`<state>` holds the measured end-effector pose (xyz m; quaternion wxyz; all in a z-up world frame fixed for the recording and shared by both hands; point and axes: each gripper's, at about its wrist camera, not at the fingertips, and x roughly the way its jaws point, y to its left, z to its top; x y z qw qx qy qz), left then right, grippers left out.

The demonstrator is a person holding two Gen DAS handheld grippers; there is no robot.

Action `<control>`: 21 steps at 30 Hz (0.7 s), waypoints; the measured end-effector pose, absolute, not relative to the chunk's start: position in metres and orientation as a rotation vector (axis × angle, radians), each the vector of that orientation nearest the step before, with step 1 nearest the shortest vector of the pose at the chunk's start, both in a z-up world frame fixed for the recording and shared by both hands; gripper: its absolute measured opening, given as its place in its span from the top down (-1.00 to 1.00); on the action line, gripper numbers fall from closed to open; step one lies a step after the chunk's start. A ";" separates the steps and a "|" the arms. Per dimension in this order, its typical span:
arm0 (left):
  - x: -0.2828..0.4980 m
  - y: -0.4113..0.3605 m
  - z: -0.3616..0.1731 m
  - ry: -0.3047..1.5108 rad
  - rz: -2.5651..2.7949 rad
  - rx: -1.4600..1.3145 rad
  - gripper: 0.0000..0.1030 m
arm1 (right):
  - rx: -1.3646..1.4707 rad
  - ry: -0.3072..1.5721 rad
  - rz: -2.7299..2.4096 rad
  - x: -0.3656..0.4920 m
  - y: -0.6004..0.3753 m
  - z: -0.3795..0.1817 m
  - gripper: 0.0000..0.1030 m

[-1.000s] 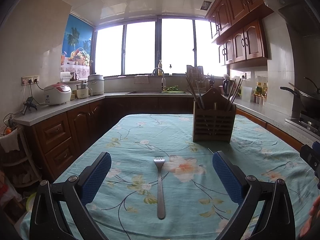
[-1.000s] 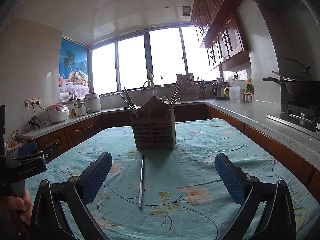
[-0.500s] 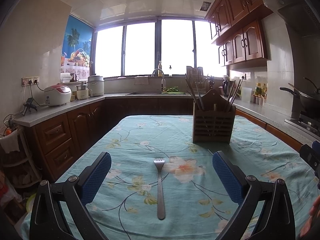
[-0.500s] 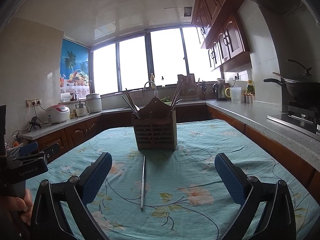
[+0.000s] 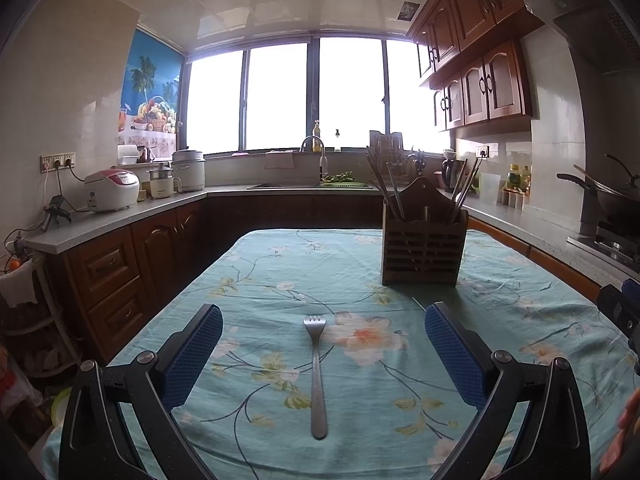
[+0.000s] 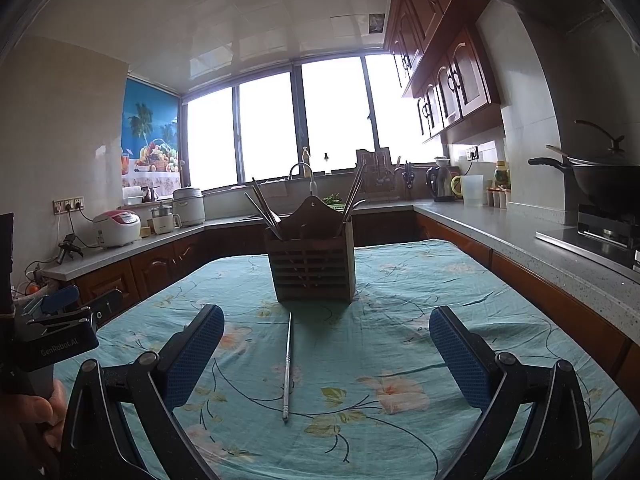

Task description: Organize utensils

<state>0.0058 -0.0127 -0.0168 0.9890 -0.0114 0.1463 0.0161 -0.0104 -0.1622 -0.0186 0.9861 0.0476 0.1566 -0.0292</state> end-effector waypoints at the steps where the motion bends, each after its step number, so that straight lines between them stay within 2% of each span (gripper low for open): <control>1: 0.006 -0.013 -0.017 0.293 0.032 -0.023 -0.99 | 0.095 0.315 -0.059 -0.010 -0.162 -0.019 -1.00; 21: 0.004 -0.019 -0.016 0.291 0.032 -0.023 -0.99 | 0.095 0.313 -0.056 -0.009 -0.161 -0.018 -1.00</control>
